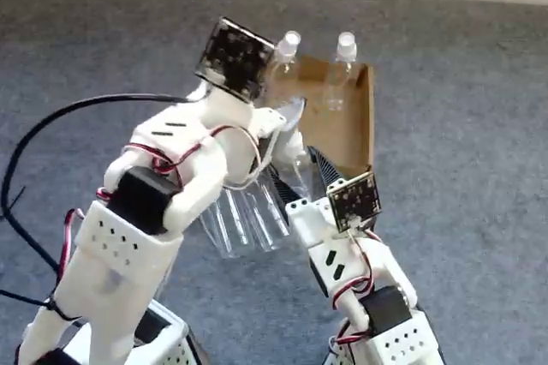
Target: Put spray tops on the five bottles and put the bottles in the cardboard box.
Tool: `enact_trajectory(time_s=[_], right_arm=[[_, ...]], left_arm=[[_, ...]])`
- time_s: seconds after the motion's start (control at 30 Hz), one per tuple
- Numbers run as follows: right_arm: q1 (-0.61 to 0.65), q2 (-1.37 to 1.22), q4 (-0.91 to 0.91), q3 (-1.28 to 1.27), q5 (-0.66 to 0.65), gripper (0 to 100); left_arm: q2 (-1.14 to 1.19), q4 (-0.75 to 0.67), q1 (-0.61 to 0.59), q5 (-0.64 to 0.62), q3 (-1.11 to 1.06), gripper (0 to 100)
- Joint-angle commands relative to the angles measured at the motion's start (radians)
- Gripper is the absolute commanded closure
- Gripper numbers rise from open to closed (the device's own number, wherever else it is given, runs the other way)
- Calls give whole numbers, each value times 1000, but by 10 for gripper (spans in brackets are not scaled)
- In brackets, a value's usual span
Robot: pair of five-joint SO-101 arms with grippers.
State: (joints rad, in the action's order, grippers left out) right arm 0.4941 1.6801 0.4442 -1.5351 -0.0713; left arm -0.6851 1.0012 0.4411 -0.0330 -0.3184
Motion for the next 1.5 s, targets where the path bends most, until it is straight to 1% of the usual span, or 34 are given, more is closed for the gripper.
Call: enact_trajectory(time_s=[0.0, 0.1, 0.17, 0.27, 0.37, 0.47, 0.57, 0.63, 0.7, 0.77, 0.9, 1.03, 1.13, 1.27, 1.33, 1.4, 1.47], right_arm=[[-13, 7, -25, 8, 9, 995], [-13, 7, -25, 8, 9, 995], [-13, 7, -25, 8, 9, 995], [-13, 7, -25, 8, 9, 995], [-13, 5, -25, 8, 8, 995], [-19, 4, -25, 13, 6, 995], [-73, 2, -25, 16, 8, 995], [-97, 2, -25, 45, 8, 995], [-97, -21, -25, 93, 8, 995], [-97, -96, -25, 174, 8, 995], [-97, -377, -25, 381, 9, 995], [-61, -713, -25, 611, 48, 995], [-8, -938, -4, 754, 63, 995], [67, -1171, 108, 935, 64, 994], [88, -1236, 153, 1004, 66, 994], [102, -1248, 179, 1058, 71, 995], [108, -1233, 219, 1095, 117, 995]], left_arm=[[-21, -46, -13, 32, -68, 870], [-25, -101, -8, 35, -151, 887], [-27, -120, 21, 69, -177, 888], [-28, -124, 54, 100, -174, 888], [-41, -114, 47, 103, -101, 888], [-102, -29, -7, 103, -31, 887], [-202, 69, -76, 104, -18, 887], [-266, 129, -130, 104, -53, 887], [-325, 132, -176, 104, -143, 887], [-384, 129, -213, 104, -271, 887], [-486, -6, -216, 104, -555, 879], [-564, -155, -182, 97, -760, 797], [-610, -175, -124, 97, -819, 791], [-670, -175, -114, 97, -826, 793], [-688, -176, -134, 97, -829, 793], [-694, -183, -174, 100, -857, 793], [-696, -233, -225, 101, -891, 793]])
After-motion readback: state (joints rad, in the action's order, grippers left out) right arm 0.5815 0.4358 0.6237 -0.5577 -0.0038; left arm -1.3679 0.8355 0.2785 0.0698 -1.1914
